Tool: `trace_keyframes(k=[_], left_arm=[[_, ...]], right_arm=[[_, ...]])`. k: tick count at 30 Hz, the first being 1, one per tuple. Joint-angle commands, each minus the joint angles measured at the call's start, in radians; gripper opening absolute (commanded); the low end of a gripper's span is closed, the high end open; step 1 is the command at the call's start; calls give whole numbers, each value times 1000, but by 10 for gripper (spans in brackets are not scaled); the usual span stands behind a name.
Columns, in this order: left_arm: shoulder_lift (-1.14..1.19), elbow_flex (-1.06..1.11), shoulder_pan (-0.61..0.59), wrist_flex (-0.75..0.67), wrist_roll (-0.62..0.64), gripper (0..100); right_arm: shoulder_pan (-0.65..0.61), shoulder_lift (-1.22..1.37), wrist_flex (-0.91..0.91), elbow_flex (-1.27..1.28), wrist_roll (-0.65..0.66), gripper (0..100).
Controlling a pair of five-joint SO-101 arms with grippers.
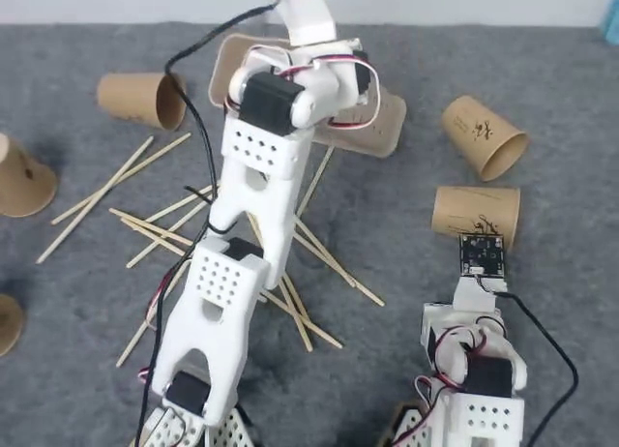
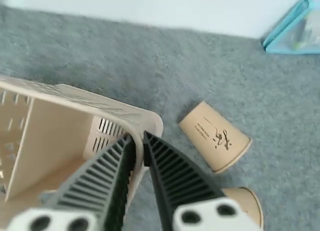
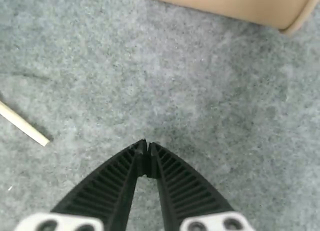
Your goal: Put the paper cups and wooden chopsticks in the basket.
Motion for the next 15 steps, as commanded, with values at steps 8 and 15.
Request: trace_keyframes(k=[8, 15], left_arm=[[-87, 122, 64, 21, -51, 11], [-86, 142, 26, -95, -61, 12]], right_arm=[[13, 5, 7, -35, 14, 6], [13, 5, 7, -35, 14, 6]])
